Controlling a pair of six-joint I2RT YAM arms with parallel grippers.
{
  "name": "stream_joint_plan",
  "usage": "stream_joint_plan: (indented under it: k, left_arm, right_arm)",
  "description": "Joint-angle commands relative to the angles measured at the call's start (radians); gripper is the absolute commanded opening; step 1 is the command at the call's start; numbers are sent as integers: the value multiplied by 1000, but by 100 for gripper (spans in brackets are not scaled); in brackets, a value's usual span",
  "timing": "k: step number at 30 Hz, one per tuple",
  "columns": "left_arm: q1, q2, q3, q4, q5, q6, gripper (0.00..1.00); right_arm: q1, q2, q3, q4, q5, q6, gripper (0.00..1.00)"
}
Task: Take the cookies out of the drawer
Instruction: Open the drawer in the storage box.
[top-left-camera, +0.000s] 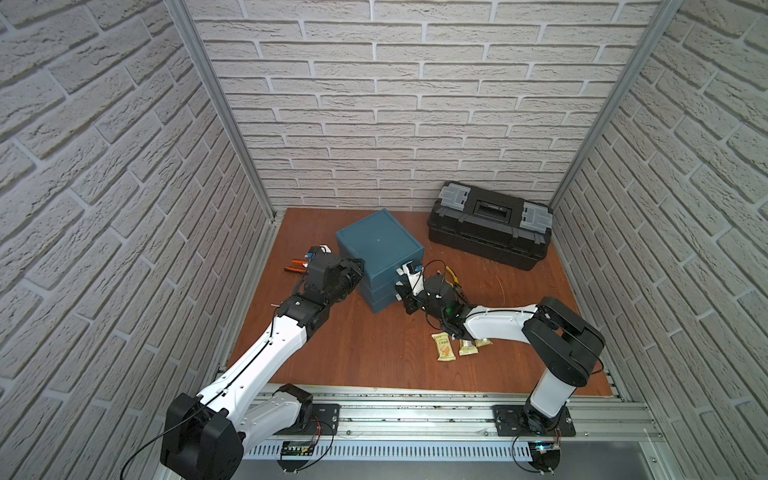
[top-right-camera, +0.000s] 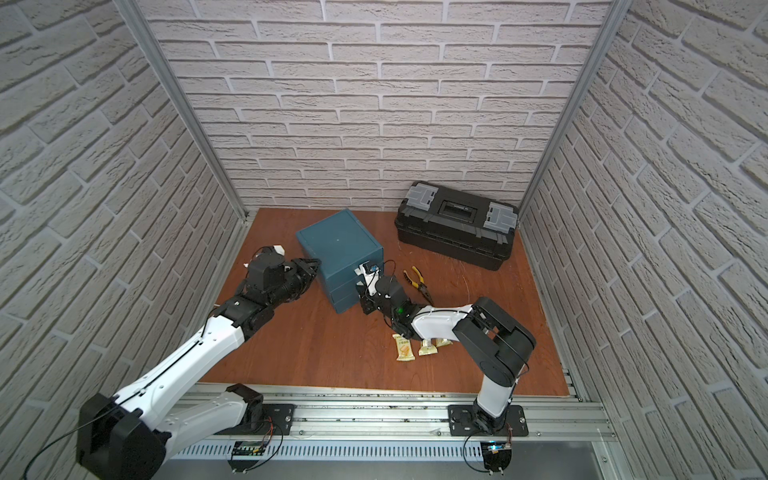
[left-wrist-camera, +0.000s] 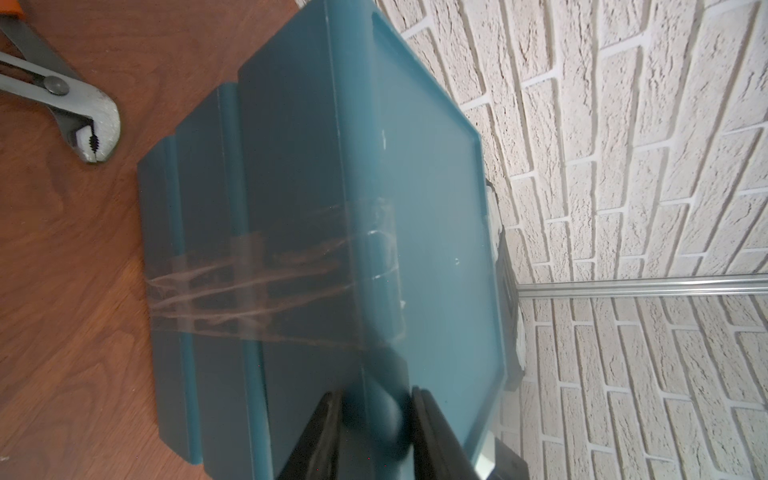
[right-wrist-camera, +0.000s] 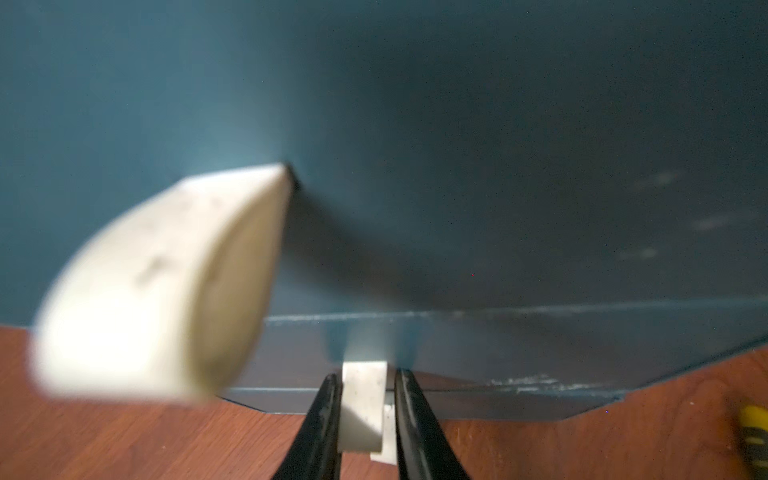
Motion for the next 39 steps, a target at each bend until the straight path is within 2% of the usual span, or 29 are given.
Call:
stream_joint_plan:
  k: [1, 5, 12, 39]
  left_arm:
    - [1, 20, -13, -110, 28, -1, 31]
    - [1, 20, -15, -106, 27, -2, 31]
    - [1, 20, -16, -104, 27, -3, 31]
    - [1, 14, -31, -93, 23, -11, 31]
  right_arm:
    - [2, -21, 8, 49, -24, -6, 16]
    - [2, -44, -15, 40, -43, -11, 11]
    - [11, -112, -75, 19, -49, -21, 8]
    - [78, -484, -288, -278, -44, -18, 7]
